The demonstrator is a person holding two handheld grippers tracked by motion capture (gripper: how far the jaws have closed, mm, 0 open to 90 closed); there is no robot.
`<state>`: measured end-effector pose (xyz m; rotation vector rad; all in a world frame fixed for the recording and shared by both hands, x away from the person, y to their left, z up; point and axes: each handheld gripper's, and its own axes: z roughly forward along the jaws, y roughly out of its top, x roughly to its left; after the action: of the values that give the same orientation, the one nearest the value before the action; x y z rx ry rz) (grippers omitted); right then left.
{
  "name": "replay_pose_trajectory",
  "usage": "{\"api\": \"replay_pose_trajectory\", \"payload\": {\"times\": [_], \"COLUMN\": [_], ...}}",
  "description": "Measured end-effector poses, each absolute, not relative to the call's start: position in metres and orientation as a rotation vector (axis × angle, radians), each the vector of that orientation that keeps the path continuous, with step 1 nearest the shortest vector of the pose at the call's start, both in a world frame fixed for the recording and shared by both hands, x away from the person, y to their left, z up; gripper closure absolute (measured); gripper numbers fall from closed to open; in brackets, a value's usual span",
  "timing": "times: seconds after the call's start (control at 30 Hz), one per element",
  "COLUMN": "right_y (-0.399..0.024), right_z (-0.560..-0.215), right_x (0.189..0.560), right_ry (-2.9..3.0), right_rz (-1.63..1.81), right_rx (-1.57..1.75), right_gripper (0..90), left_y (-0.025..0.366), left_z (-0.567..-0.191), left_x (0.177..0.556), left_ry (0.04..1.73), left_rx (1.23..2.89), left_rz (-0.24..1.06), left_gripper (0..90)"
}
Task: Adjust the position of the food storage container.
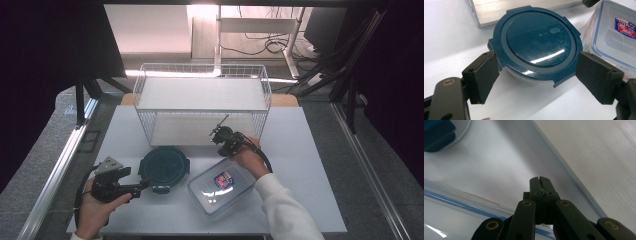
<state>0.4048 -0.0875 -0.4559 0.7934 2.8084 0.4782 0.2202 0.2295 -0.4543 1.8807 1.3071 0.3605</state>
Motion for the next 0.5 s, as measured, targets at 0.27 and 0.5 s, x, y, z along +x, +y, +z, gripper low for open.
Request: {"api": "replay_pose_trajectory", "payload": {"times": [0.27, 0.5], "right_y": [-0.100, -0.113], "right_z": [-0.461, -0.461], "right_x": [0.405, 0.402], "right_ry": [2.813, 2.803], "right_rz": [0.504, 0.511], "right_rx": [0.844, 0.864], "right_gripper": [88.7, 88.7], "left_y": [0.230, 0.229], "left_z": [-0.455, -0.454], "left_x": [0.220, 0.220], "left_ry": [1.308, 1.308], "left_rx": [1.885, 1.869], "left_rz": [0.360, 0.357], "left_gripper": [18.5, 18.9]}}
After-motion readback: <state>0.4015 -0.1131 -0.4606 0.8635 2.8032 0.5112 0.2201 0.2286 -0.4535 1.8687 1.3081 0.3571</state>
